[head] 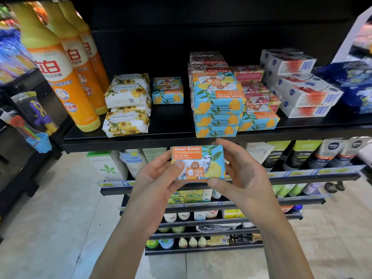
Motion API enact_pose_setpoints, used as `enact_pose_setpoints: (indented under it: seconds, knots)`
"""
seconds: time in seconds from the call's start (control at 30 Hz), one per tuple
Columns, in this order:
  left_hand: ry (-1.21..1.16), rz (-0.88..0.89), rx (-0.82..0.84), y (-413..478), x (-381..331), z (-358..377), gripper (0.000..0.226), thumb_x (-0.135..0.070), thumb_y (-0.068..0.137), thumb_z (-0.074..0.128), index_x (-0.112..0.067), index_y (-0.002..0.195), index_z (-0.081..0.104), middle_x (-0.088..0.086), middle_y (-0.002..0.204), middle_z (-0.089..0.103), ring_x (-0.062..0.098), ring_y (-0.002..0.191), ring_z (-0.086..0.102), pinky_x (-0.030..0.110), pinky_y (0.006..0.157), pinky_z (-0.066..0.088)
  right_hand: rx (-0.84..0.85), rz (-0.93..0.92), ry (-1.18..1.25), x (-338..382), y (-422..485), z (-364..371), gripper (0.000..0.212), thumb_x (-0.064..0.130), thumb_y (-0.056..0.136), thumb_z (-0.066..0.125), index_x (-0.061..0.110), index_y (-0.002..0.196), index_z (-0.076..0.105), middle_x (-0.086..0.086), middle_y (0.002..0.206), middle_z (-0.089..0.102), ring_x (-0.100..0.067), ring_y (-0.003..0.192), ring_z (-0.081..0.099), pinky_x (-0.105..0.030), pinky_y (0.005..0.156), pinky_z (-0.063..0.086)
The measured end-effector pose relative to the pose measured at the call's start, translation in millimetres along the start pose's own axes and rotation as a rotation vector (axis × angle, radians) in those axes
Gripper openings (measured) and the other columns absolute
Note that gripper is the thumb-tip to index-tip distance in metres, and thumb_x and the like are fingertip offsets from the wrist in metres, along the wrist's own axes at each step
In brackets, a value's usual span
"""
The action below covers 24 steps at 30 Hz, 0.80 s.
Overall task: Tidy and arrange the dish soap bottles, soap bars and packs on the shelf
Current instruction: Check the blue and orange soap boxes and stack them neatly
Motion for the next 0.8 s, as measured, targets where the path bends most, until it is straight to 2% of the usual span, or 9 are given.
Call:
enact_pose_setpoints:
  seconds: [0.07, 0.17, 0.23, 0.37, 0.5, 0.6, 0.67, 0.73, 0.8]
  knots:
    - [0.003, 0.012, -0.007, 0.5, -0.7, 0.3, 0.048, -0.019, 0.088, 0.066, -0.009, 0.135, 0.062, 0.013, 0.118, 0.075, 0.027, 0.111, 0.072, 0.035, 0.097, 0.058, -0.031, -0.037, -0.197, 7.0, -1.1, -0.1, 0.080, 0.020, 0.076, 0.090, 0.034, 0.144, 0.050, 0.012, 0.143, 0.054, -0.013, 0.135, 0.051, -0.034, 0.108, 0.048]
    - [0.019, 0.025, 0.004, 1.8, -0.2, 3.4, 0.049, -0.018, 0.087, 0.067, -0.009, 0.135, 0.061, 0.014, 0.117, 0.075, 0.027, 0.111, 0.072, 0.034, 0.096, 0.058, -0.076, -0.151, -0.516, 17.0, -0.6, 2.1, 0.086, 0.033, 0.071, 0.092, 0.035, 0.146, 0.048, 0.021, 0.144, 0.044, -0.001, 0.139, 0.042, -0.022, 0.107, 0.044]
    - [0.028, 0.030, 0.015, 1.6, -0.8, 7.0, 0.049, -0.018, 0.086, 0.068, -0.012, 0.135, 0.062, 0.013, 0.117, 0.075, 0.026, 0.110, 0.072, 0.035, 0.095, 0.059, -0.109, -0.179, -0.585, 18.2, -0.3, 2.7, 0.085, 0.042, 0.069, 0.090, 0.032, 0.144, 0.051, 0.021, 0.140, 0.045, 0.003, 0.135, 0.043, -0.021, 0.105, 0.046]
    - [0.076, 0.053, 0.026, 3.7, -6.9, 13.2, 0.049, -0.022, 0.084, 0.074, -0.023, 0.131, 0.063, 0.006, 0.116, 0.077, 0.022, 0.110, 0.073, 0.038, 0.097, 0.055, -0.180, -0.198, -0.603, 21.5, -1.1, -1.8, 0.080, 0.051, 0.066, 0.082, 0.031, 0.139, 0.055, 0.021, 0.134, 0.049, 0.008, 0.127, 0.046, -0.007, 0.099, 0.040]
    - [0.227, 0.142, 0.071, 8.5, -21.8, 19.8, 0.046, -0.034, 0.089, 0.076, -0.027, 0.133, 0.063, -0.006, 0.123, 0.074, 0.010, 0.119, 0.067, 0.030, 0.100, 0.054, -0.235, -0.219, -0.529, 27.5, -2.0, -19.3, 0.076, 0.048, 0.064, 0.083, 0.038, 0.134, 0.055, 0.023, 0.135, 0.050, 0.002, 0.130, 0.049, -0.011, 0.099, 0.042]
    - [0.423, 0.317, -0.058, 16.6, -39.8, 10.7, 0.032, -0.028, 0.094, 0.070, -0.031, 0.126, 0.068, -0.017, 0.120, 0.073, 0.000, 0.117, 0.065, 0.023, 0.100, 0.052, -0.306, -0.254, -0.471, 34.7, -3.1, -44.5, 0.076, 0.043, 0.064, 0.084, 0.037, 0.134, 0.056, 0.018, 0.135, 0.052, -0.008, 0.130, 0.053, -0.030, 0.101, 0.050]
    - [0.613, 0.409, -0.129, 24.9, -47.0, 4.5, 0.031, -0.027, 0.095, 0.070, -0.035, 0.125, 0.068, -0.024, 0.125, 0.067, -0.009, 0.122, 0.057, 0.017, 0.105, 0.043, -0.365, -0.272, -0.452, 39.7, -3.4, -64.8, 0.074, 0.037, 0.064, 0.086, 0.040, 0.132, 0.056, 0.019, 0.132, 0.053, -0.013, 0.127, 0.056, -0.041, 0.099, 0.052]
    - [0.816, 0.463, -0.151, 34.0, -49.9, 2.9, 0.036, -0.030, 0.095, 0.070, -0.037, 0.130, 0.065, -0.029, 0.133, 0.057, -0.024, 0.124, 0.043, 0.004, 0.106, 0.029, -0.428, -0.280, -0.435, 44.8, -1.6, -86.0, 0.074, 0.033, 0.063, 0.085, 0.041, 0.130, 0.056, 0.022, 0.127, 0.053, -0.012, 0.125, 0.057, -0.037, 0.098, 0.054]
    - [0.995, 0.503, -0.142, 46.6, -47.9, 2.3, 0.046, -0.033, 0.094, 0.071, -0.031, 0.139, 0.060, -0.022, 0.144, 0.052, -0.015, 0.136, 0.036, 0.014, 0.116, 0.025, -0.476, -0.285, -0.441, 49.3, 3.6, -103.7, 0.075, 0.031, 0.065, 0.085, 0.037, 0.133, 0.056, 0.013, 0.126, 0.054, -0.010, 0.123, 0.059, -0.024, 0.095, 0.054]
Point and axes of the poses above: each hand's wrist, its own y-axis towards the middle knuckle, its own z-axis out of the palm, x = y × z, the point moved 6 cm from there along y, towards the middle knuckle
